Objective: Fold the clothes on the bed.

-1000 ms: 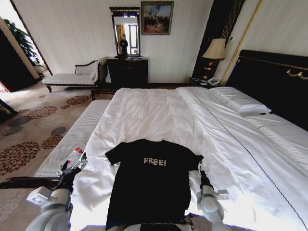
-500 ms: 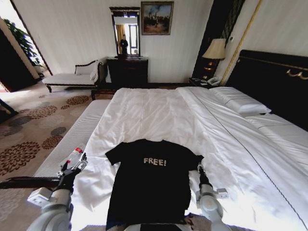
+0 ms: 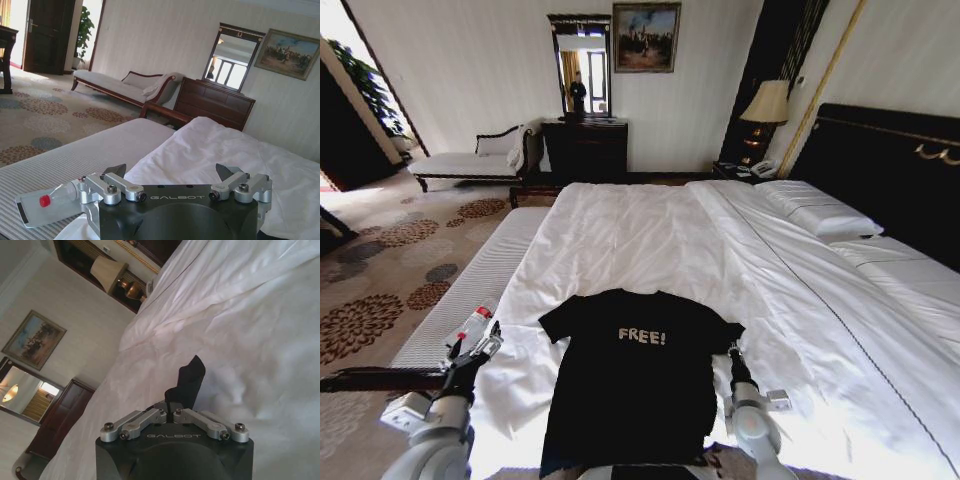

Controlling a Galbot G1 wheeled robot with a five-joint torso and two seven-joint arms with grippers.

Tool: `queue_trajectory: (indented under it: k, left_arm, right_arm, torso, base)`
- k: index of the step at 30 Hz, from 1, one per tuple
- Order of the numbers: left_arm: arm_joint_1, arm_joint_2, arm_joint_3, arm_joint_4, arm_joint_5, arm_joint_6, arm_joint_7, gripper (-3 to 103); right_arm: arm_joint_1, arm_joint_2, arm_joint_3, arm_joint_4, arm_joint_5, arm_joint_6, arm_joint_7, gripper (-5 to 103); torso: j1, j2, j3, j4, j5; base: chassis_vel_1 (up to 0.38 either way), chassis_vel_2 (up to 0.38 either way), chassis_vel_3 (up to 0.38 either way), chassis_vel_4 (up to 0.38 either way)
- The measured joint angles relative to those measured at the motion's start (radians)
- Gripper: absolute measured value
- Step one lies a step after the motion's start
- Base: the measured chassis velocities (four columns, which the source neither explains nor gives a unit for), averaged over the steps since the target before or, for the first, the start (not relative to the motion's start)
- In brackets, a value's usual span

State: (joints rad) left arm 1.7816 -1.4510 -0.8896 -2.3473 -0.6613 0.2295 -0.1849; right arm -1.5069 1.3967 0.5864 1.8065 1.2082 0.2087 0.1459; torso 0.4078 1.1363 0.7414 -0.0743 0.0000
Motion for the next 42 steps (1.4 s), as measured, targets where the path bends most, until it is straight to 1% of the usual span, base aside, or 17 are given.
queue_trajectory:
  k: [5,7,8,12,13,15,25,26,30,31,32,33,36,38,39,41,42]
  left_arm:
    - [-0.010,-0.002,0.015,0.001,0.013,0.000,-0.003,100]
    - [-0.015,-0.004,0.022,0.007,0.021,0.001,-0.004,100]
    - [-0.015,-0.004,0.022,0.007,0.021,0.001,-0.004,100]
    - [-0.013,-0.002,0.016,0.026,0.022,-0.001,-0.004,100]
    - [-0.013,-0.002,0.016,0.026,0.022,-0.001,-0.004,100]
    - [-0.012,0.000,0.010,0.036,0.020,-0.005,-0.001,100]
    - [-0.033,0.013,0.007,0.067,0.014,-0.010,0.003,100]
    - [-0.039,0.014,0.009,0.070,0.014,-0.010,0.003,100]
    - [-0.050,0.019,0.015,0.076,0.014,-0.009,0.002,100]
    - [-0.050,0.019,0.015,0.076,0.014,-0.009,0.002,100]
    - [-0.051,0.020,0.016,0.077,0.014,-0.008,0.002,100]
    - [-0.052,0.021,0.016,0.078,0.014,-0.007,0.002,100]
    - [-0.051,0.023,0.013,0.078,0.013,-0.007,0.002,100]
    - [-0.049,0.023,0.013,0.078,0.013,-0.007,0.002,100]
    - [-0.047,0.023,0.011,0.077,0.012,-0.007,0.002,100]
    - [-0.042,0.024,0.008,0.072,0.012,-0.007,0.002,100]
    - [-0.039,0.025,0.003,0.068,0.012,-0.007,0.003,100]
  right_arm:
    - [0.010,-0.010,-0.020,0.006,-0.046,0.004,-0.056,1]
    - [0.019,-0.019,-0.053,0.013,-0.082,0.005,-0.124,1]
    - [0.019,-0.019,-0.053,0.013,-0.082,0.005,-0.124,1]
    - [0.037,-0.030,-0.117,-0.026,-0.170,0.007,-0.223,1]
    - [0.037,-0.030,-0.117,-0.026,-0.170,0.007,-0.223,1]
    - [0.045,-0.029,-0.148,-0.062,-0.213,0.011,-0.263,1]
    - [0.044,-0.010,-0.202,-0.144,-0.305,0.032,-0.287,-2]
    - [0.037,-0.010,-0.205,-0.148,-0.323,0.040,-0.309,-2]
    - [0.004,-0.010,-0.212,-0.144,-0.379,0.092,-0.412,19]
    - [0.004,-0.010,-0.212,-0.144,-0.379,0.092,-0.412,19]
    - [-0.009,-0.010,-0.215,-0.130,-0.383,0.110,-0.453,25]
    - [-0.018,-0.009,-0.216,-0.119,-0.383,0.122,-0.479,25]
    - [-0.043,-0.009,-0.216,-0.077,-0.370,0.156,-0.560,41]
    - [-0.045,-0.009,-0.213,-0.070,-0.361,0.156,-0.561,41]
    - [-0.046,-0.009,-0.206,-0.061,-0.340,0.147,-0.539,47]
    - [-0.040,-0.010,-0.197,-0.050,-0.287,0.118,-0.464,57]
    - [-0.033,-0.012,-0.190,-0.036,-0.252,0.088,-0.392,62]
  torso:
    - [0.000,0.000,0.000,0.0000,0.0000]
    - [0.000,0.000,0.000,0.0000,0.0000]
    - [0.000,0.000,0.000,0.0000,0.0000]
    - [0.000,0.000,0.000,0.0001,-0.0001]
    - [0.000,0.000,0.000,0.0001,-0.0001]
    - [0.000,0.000,0.000,0.0001,0.0000]
    - [0.000,0.000,0.000,0.0000,-0.0001]
    - [0.000,0.000,0.000,0.0000,0.0000]
    - [0.000,0.000,0.000,0.0000,0.0000]
    - [0.000,0.000,0.000,0.0000,0.0000]
    - [0.000,0.000,0.000,-0.0001,0.0000]
    - [0.000,0.000,0.000,-0.0001,-0.0001]
    - [0.000,0.000,0.000,0.0000,0.0000]
    - [0.000,0.000,0.000,0.0000,0.0000]
    - [0.000,0.000,0.000,0.0000,-0.0001]
    - [0.000,0.000,0.000,-0.0001,0.0001]
    - [0.000,0.000,0.000,0.0001,0.0001]
  base:
    - [0.000,0.000,0.000,0.000]
    - [0.000,0.000,0.000,0.000]
    - [0.000,0.000,0.000,0.000]
    - [0.000,0.000,0.000,0.000]
    - [0.000,0.000,0.000,0.000]
    - [0.000,0.000,0.000,0.000]
    - [0.000,0.000,0.000,0.000]
    - [0.000,0.000,0.000,0.000]
    - [0.000,0.000,0.000,0.000]
    - [0.000,0.000,0.000,0.000]
    - [0.000,0.000,0.000,0.000]
    - [0.000,0.000,0.000,0.000]
    - [0.000,0.000,0.000,0.000]
    - [0.000,0.000,0.000,0.000]
    - [0.000,0.000,0.000,0.000]
    - [0.000,0.000,0.000,0.000]
    - [0.000,0.000,0.000,0.000]
